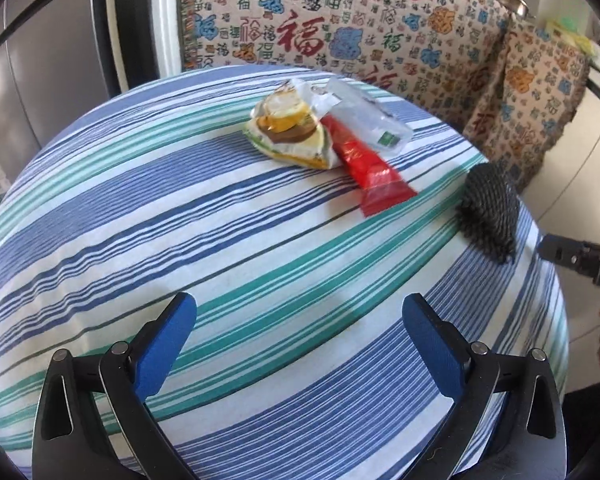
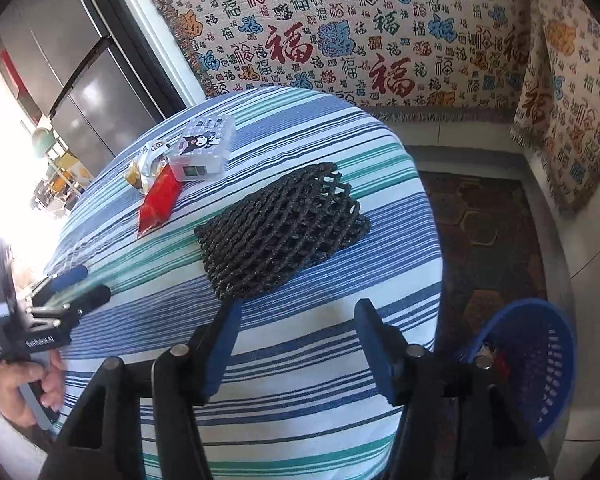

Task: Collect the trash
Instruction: 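Grasp the red snack wrapper with the left tool while the right tool grasps the black foam net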

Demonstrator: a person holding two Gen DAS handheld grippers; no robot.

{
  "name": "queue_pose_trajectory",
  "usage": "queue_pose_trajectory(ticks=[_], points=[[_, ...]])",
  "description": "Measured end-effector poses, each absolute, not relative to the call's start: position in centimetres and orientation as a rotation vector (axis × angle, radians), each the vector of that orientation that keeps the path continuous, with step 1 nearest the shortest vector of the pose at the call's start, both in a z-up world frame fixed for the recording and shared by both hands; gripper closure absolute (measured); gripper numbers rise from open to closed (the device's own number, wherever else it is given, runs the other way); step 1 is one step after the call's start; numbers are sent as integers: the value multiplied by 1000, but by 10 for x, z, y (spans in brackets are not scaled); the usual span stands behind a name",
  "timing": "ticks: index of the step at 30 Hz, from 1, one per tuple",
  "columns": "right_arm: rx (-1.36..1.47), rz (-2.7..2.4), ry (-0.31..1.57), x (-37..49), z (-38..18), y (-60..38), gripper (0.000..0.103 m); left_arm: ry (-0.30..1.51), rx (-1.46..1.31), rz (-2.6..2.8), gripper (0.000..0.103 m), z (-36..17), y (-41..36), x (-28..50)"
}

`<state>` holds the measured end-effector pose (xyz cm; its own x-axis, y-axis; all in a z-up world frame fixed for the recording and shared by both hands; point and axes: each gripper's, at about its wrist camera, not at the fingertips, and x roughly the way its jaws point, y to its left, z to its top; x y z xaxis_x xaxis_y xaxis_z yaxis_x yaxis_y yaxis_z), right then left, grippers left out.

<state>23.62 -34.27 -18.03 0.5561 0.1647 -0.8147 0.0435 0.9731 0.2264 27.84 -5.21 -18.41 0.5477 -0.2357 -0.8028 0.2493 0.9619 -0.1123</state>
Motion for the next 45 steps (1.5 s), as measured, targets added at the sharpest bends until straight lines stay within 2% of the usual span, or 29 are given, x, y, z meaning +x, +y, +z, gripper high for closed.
queue_pose_trajectory(ticks=[8,9,11,13,14,15,16,23,29,32,35,36,37,39,42,44,45], points=[[40,94,997,230,-187,-314,40,929,-4,-311,2,-182,-105,340],[9,92,988,229,-187,-310,39,926,0,-285,5,-183,-111,348],[-36,98,985,229,-188,-304,39,924,9,-243,15,-185,-117,359],[-61,100,977,229,-188,-302,39,932,14,-226,42,-189,-121,367],[-60,102,976,229,-188,-303,39,921,28,-216,48,-188,-122,365],[-56,102,975,229,-188,-305,39,913,30,-231,67,-188,-121,361],[-53,99,976,229,-188,-306,39,919,23,-255,78,-189,-118,357],[28,66,986,234,-183,-315,39,933,1,-317,78,-180,-78,292],[203,17,912,243,-168,-328,39,903,31,-257,78,-180,-34,223],[268,-28,874,253,-165,-334,39,897,2,-226,77,-183,-17,215],[334,-63,888,275,-171,-335,39,897,-24,-203,72,-183,-9,221],[339,-73,898,281,-175,-333,39,900,-30,-200,63,-184,-8,222],[338,-74,908,288,-178,-330,39,902,-35,-197,47,-185,-7,223],[304,-35,916,298,-182,-317,38,902,-37,-185,30,-188,-7,223],[102,111,894,307,-178,-271,38,910,-41,-184,28,-189,-4,222],[30,193,887,303,-176,-250,40,917,-49,-182,23,-189,0,224],[14,207,881,298,-175,-244,39,919,-55,-174,17,-190,3,225]])
